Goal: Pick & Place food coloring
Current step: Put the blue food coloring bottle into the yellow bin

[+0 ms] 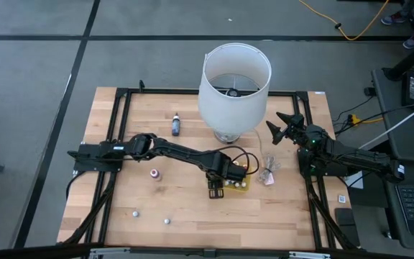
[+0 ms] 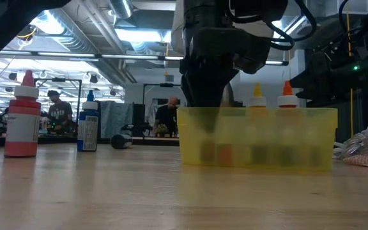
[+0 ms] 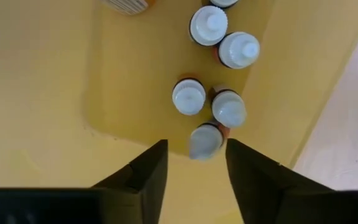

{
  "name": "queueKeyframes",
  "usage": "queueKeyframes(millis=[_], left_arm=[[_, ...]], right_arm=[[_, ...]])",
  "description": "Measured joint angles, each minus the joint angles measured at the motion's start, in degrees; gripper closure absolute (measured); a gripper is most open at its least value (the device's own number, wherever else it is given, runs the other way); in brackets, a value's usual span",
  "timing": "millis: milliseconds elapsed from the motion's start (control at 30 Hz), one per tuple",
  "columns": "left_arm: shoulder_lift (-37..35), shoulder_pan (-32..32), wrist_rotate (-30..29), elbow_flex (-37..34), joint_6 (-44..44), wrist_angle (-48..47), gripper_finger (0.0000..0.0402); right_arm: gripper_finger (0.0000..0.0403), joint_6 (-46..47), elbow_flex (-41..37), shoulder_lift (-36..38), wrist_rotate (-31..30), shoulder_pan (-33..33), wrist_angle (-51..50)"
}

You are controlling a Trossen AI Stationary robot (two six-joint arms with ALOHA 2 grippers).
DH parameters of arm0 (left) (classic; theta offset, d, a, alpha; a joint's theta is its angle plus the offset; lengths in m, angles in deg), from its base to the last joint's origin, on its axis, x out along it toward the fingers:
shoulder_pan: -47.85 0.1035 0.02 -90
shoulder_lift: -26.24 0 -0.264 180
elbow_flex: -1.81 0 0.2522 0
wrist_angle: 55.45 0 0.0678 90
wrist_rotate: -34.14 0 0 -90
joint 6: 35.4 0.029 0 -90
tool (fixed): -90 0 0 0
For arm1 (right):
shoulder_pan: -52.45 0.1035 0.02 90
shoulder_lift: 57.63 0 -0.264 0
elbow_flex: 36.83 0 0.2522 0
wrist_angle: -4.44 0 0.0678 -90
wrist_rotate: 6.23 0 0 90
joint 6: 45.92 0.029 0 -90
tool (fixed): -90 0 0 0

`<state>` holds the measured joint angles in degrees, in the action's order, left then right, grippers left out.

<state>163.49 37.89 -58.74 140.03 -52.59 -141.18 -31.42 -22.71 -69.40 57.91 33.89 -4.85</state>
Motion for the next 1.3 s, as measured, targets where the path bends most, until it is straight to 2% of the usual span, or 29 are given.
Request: queueKeyframes(millis=[167,333,500,700,967,1233,1300], left_arm=[[0.0,0.2,0.0,0.9,0.8,-1.0,0.0201],[-0.2,0.7,0.1,5.9,1.6,-4.1,0.0167],[-0.9,0.8,0.8,10.5,-0.2,-7.3,0.0149],[-5.4,-1.3,1.6,8.1,-6.8,-9.7,0.0148],[-7.2,-6.1,0.9,8.1,-17.3,-11.5,0.0161],[-7.2,-12.7,-1.0,8.1,-19.0,-18.6,0.0173],[-7.7,-13.7,-1.2,6.2,-18.2,-17.4,0.0175]], right_arm=[[0.0047,0.0,0.0,0.0,0.0,0.0,0.0],[0.0047,0.0,0.0,0.0,0.0,0.0,0.0],[0.0047,0.0,0.0,0.0,0.0,0.0,0.0],[0.0047,0.0,0.0,0.0,0.0,0.0,0.0],[0.0047,0.0,0.0,0.0,0.0,0.0,0.0],[0.0047,0.0,0.0,0.0,0.0,0.0,0.0],[0.0047,0.0,0.0,0.0,0.0,0.0,0.0]])
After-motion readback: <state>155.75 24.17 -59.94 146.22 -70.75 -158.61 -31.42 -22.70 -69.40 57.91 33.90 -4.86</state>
